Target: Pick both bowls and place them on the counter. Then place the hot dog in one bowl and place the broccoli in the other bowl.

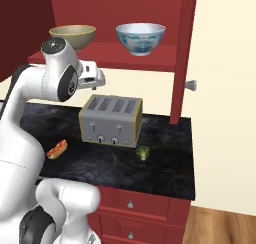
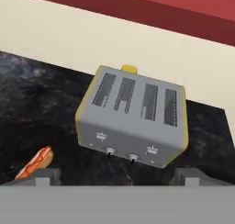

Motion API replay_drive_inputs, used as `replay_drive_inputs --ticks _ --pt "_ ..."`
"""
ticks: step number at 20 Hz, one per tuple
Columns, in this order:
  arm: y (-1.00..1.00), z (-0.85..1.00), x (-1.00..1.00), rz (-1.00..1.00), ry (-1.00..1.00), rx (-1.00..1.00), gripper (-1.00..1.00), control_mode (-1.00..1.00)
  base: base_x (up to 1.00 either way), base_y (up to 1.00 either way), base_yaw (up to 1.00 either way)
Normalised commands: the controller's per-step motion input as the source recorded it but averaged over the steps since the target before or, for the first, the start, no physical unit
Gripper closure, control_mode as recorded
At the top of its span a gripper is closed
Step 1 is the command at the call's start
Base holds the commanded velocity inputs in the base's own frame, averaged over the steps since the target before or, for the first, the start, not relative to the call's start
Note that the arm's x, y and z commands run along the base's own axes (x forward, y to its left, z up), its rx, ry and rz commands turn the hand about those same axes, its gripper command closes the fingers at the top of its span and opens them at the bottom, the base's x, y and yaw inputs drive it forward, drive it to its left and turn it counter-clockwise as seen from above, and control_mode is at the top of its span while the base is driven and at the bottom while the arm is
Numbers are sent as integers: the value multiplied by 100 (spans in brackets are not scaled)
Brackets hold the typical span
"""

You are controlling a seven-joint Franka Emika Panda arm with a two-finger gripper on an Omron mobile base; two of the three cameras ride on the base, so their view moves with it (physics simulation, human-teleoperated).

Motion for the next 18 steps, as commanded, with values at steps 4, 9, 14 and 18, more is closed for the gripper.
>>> replay_drive_inputs --ticks 4,9,14,18 --pt "-5 62 -1 6 -36 -12 -100 -100 0 0 0" --pt "0 69 5 0 -28 -16 -100 -100 0 0 0" --pt "0 56 18 0 -19 -25 -100 -100 0 0 0" --pt "-1 51 14 0 -11 -23 -100 -100 0 0 0"
